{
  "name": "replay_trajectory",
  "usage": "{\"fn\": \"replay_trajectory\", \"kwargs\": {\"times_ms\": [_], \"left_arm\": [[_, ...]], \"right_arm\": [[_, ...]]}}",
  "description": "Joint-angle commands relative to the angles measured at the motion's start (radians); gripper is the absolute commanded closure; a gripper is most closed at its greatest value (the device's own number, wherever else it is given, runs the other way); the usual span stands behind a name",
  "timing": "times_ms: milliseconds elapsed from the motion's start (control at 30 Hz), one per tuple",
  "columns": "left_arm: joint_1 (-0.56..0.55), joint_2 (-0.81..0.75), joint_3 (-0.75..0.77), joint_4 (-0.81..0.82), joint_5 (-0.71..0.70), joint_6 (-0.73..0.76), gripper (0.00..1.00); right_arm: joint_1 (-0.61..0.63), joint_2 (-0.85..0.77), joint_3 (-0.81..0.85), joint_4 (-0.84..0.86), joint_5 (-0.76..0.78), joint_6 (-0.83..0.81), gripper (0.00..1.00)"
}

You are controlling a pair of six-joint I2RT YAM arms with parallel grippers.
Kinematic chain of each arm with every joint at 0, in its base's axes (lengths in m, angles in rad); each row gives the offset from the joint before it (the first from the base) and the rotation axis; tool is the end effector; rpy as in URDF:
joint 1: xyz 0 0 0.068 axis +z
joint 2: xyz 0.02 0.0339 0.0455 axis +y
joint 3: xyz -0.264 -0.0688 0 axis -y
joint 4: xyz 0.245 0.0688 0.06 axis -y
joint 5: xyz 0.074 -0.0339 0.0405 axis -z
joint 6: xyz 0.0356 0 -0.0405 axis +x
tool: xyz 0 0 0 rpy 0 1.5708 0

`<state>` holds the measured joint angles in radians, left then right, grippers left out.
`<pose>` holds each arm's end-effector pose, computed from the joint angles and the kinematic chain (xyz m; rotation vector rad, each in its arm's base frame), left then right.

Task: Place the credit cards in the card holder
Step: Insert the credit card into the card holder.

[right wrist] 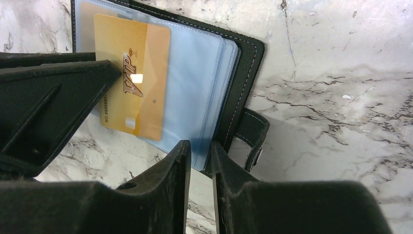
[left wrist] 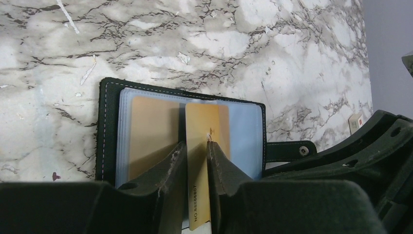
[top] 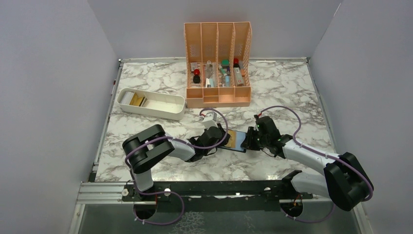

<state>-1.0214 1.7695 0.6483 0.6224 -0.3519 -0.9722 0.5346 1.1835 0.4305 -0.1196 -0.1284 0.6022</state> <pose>0.1812 -0.2724 0.1263 -0.1735 2.1469 -0.8617 0.1787 0.1111 0.1505 0.0265 2.5469 0.6369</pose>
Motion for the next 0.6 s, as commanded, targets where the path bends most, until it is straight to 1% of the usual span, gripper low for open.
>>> {"fn": "replay_trajectory", "kwargs": {"times_ms": [0,67,167,200,333,467,567], "left_arm": [[-0.009,-0.025,-0.009,-0.015,0.029,0.050,0.70],[-0.009,-0.054,-0.014,-0.021,0.030,0.069,0.66],[-0.009,-0.062,-0.021,-0.035,0.033,0.082,0.62],[-0.009,-0.090,-0.024,-0.036,0.036,0.082,0.61],[-0.009,-0.099,-0.031,-0.041,0.051,0.081,0.59],[-0.009,-0.082,-0.007,-0.041,0.073,0.112,0.58],[-0.009,-0.061,0.020,-0.048,0.090,0.128,0.58]], "right_arm": [[0.002,-0.012,0.004,-0.026,-0.010,-0.006,0.73],[0.002,-0.031,0.014,-0.046,-0.005,-0.008,0.72],[0.002,-0.065,0.030,-0.076,0.003,-0.004,0.67],[0.002,-0.072,0.032,-0.079,0.007,-0.001,0.66],[0.002,-0.076,0.035,-0.087,0.040,0.009,0.66],[0.002,-0.070,0.022,-0.077,0.098,0.027,0.66],[0.002,-0.058,0.015,-0.065,0.104,0.035,0.64]]}}
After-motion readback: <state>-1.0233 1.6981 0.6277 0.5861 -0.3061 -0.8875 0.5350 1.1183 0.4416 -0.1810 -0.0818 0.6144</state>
